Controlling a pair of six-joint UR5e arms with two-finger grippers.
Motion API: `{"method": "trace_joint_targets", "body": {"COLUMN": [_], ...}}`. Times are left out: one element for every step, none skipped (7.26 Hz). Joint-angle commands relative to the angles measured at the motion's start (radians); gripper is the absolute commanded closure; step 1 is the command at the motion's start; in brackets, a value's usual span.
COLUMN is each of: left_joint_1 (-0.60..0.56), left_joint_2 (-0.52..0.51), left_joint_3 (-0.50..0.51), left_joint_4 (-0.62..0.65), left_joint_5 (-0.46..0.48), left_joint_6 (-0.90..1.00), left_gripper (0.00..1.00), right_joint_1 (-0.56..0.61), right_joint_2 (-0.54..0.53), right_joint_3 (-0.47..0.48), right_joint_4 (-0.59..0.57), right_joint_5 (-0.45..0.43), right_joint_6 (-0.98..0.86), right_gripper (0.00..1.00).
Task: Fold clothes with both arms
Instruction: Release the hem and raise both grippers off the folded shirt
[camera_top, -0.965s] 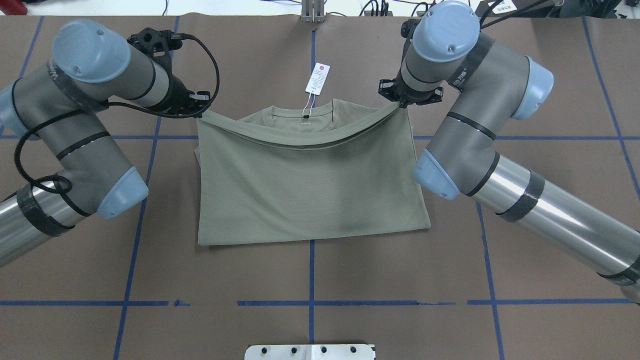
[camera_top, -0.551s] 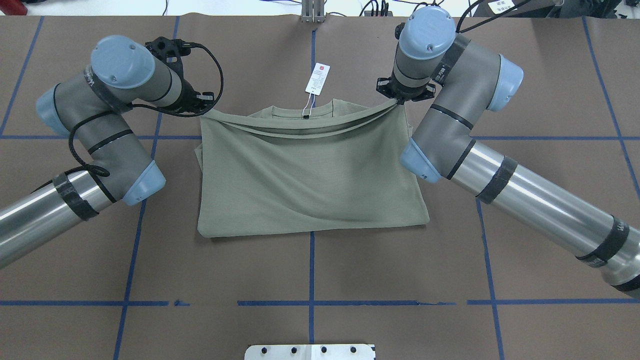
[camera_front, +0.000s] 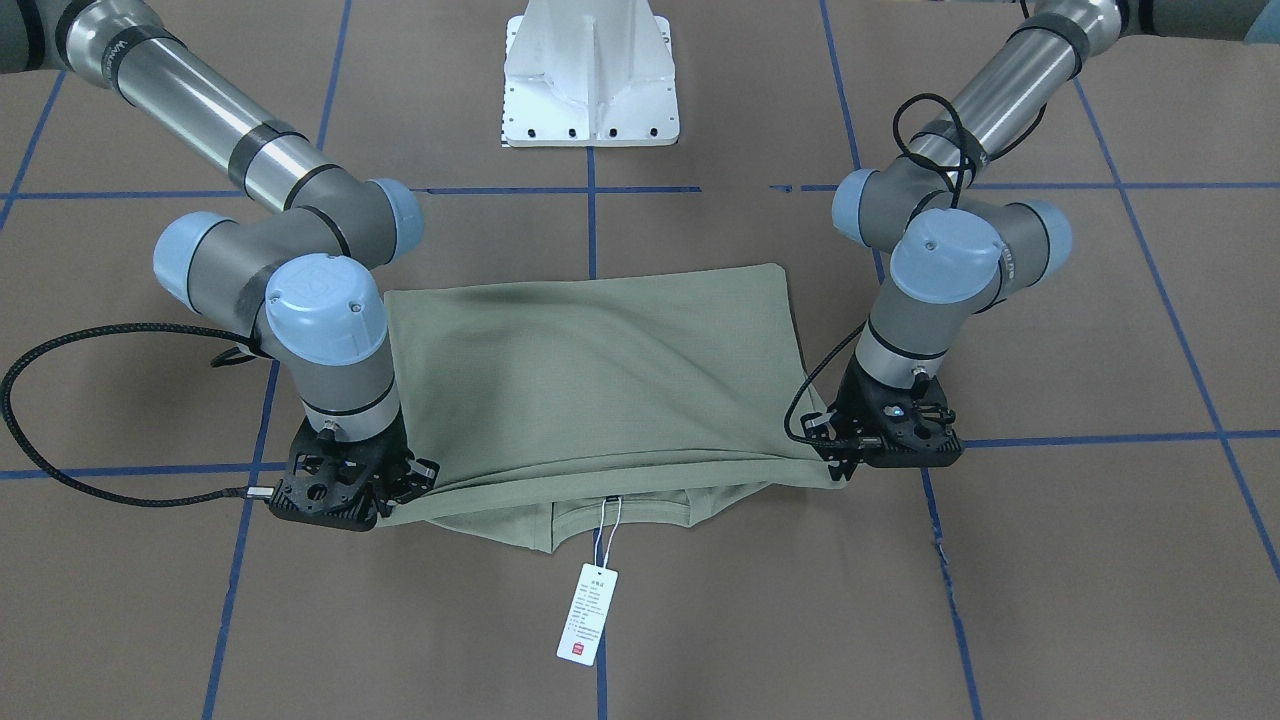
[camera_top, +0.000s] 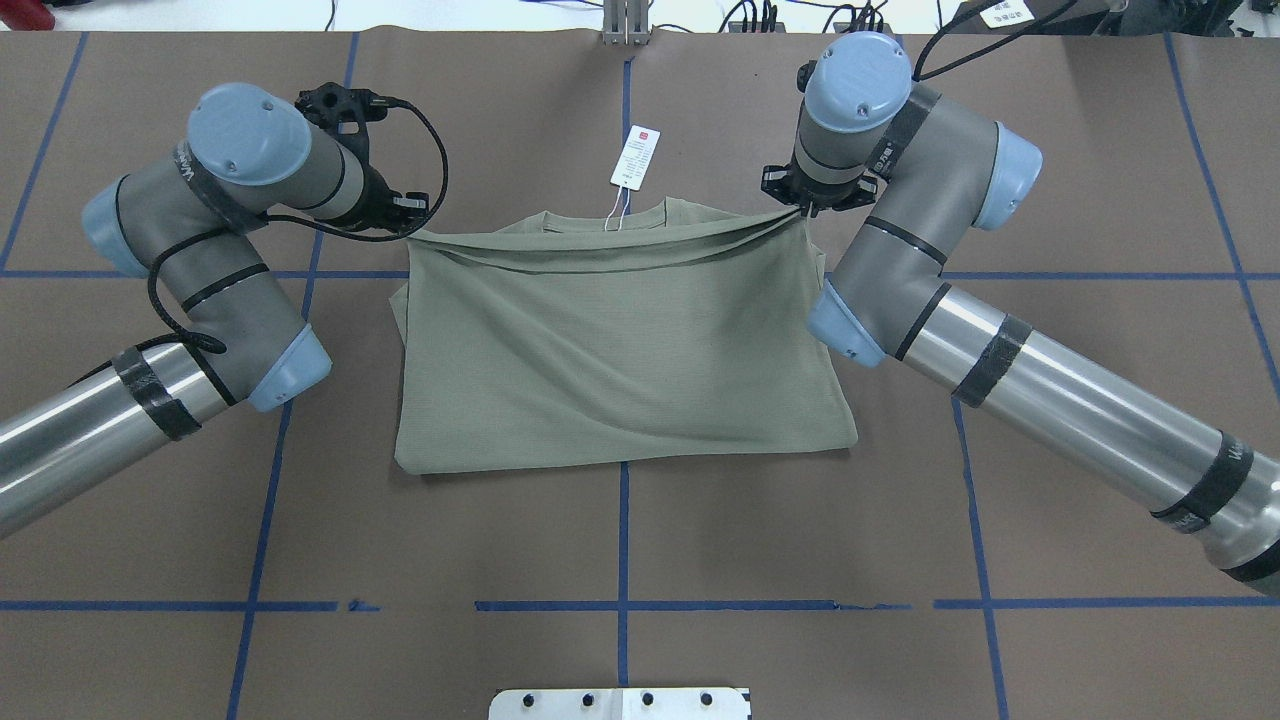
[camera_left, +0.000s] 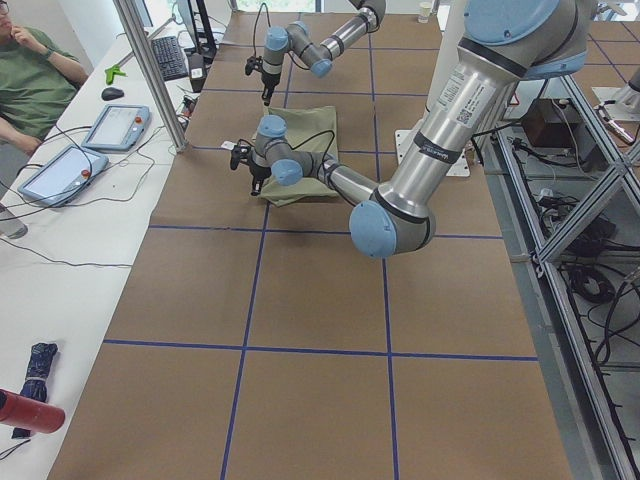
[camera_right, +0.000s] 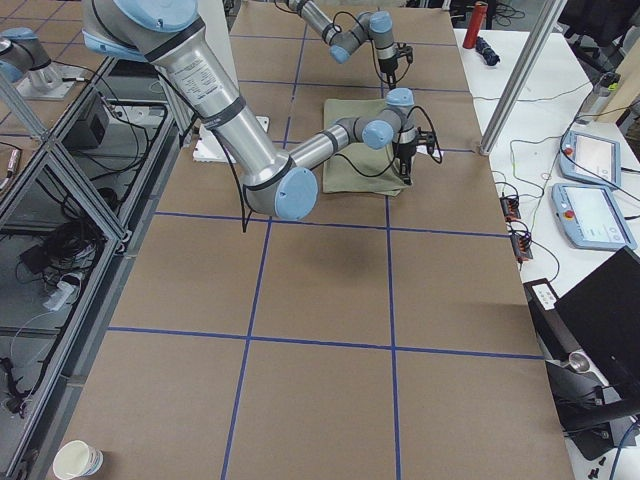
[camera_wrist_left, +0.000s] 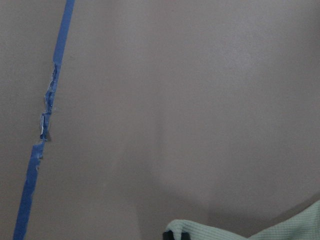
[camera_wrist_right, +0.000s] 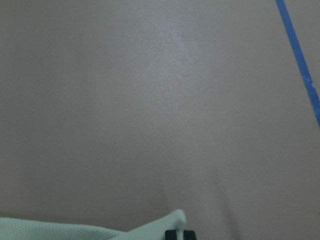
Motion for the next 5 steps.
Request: {"method": "trace_joint_targets", "body": {"left_joint_1": [0.007,0.011,0.022,0.1,0.158], "left_joint_2": [0.04,0.092,0.144,0.227,0.275], "left_joint_3": [-0.085,-0.173,-0.268,-0.381,-0.437], "left_joint_4": [-0.007,-0.007,-0.007,-0.013,-0.062], "left_joint_5": [-0.013,-0.057,-0.085,-0.073,-0.017], "left_joint_6": [0.031,0.028,0.014,-0.059,-0.152], "left_gripper": [0.0,0.0,0.0,0.0,0.0], "right_joint_1": [0.015,0.041,0.072,0.081,0.081], "right_joint_2": [0.006,0.004,0.001,0.001,0.001], "right_joint_3": [0.013,0.015,0.015,0.015,0.015], "right_joint_4": [0.01,0.008,0.01,0.008,0.01], "right_joint_5": [0.014,0.04,0.086,0.094,0.094], "right_joint_6": [-0.044,-0.092,-0.152,-0.156,-0.153], "right_gripper": [0.0,0.0,0.0,0.0,0.0]}}
